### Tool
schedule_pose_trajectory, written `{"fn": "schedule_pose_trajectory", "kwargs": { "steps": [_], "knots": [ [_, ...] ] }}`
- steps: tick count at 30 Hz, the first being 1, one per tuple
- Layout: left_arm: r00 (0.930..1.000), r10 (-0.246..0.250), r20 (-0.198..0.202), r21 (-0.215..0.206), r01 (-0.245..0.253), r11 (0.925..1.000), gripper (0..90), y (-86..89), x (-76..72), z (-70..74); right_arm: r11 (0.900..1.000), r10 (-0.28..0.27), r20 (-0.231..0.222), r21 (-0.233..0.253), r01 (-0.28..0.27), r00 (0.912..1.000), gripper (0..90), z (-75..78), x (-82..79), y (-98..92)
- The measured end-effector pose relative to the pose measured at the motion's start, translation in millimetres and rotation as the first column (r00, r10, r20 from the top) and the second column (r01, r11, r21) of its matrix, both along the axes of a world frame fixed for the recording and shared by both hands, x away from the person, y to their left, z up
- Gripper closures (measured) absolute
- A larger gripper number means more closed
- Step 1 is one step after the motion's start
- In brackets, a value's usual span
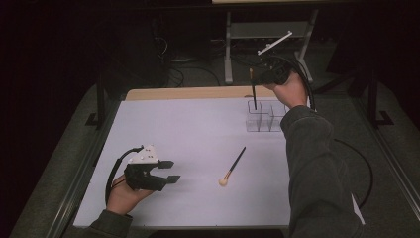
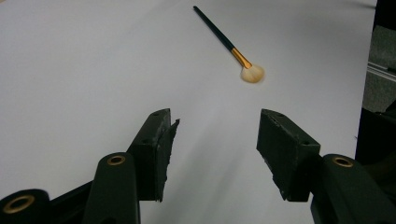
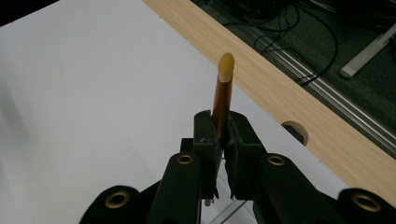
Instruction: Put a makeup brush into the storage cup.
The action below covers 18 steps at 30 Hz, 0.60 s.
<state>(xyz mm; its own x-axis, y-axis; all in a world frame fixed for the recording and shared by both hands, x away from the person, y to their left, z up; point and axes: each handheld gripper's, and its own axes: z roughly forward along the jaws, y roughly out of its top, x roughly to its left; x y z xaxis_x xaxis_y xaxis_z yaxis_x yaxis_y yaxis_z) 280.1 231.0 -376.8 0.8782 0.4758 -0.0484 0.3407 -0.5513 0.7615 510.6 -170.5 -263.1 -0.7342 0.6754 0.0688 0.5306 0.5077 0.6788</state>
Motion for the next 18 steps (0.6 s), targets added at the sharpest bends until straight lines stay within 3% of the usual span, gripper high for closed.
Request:
{"fn": "schedule_pose_trajectory", "kwargs": {
  "steps": [18],
  "knots": [
    [1.0000, -0.004, 0.000, 0.000, 0.004, 1.0000, 43.4, -2.4, -0.4, -1.4, 1.000, -0.012, -0.025, 0.020, 0.013, 0.9996, 82.6, -21.7, -0.6, -3.7]
  ]
}}
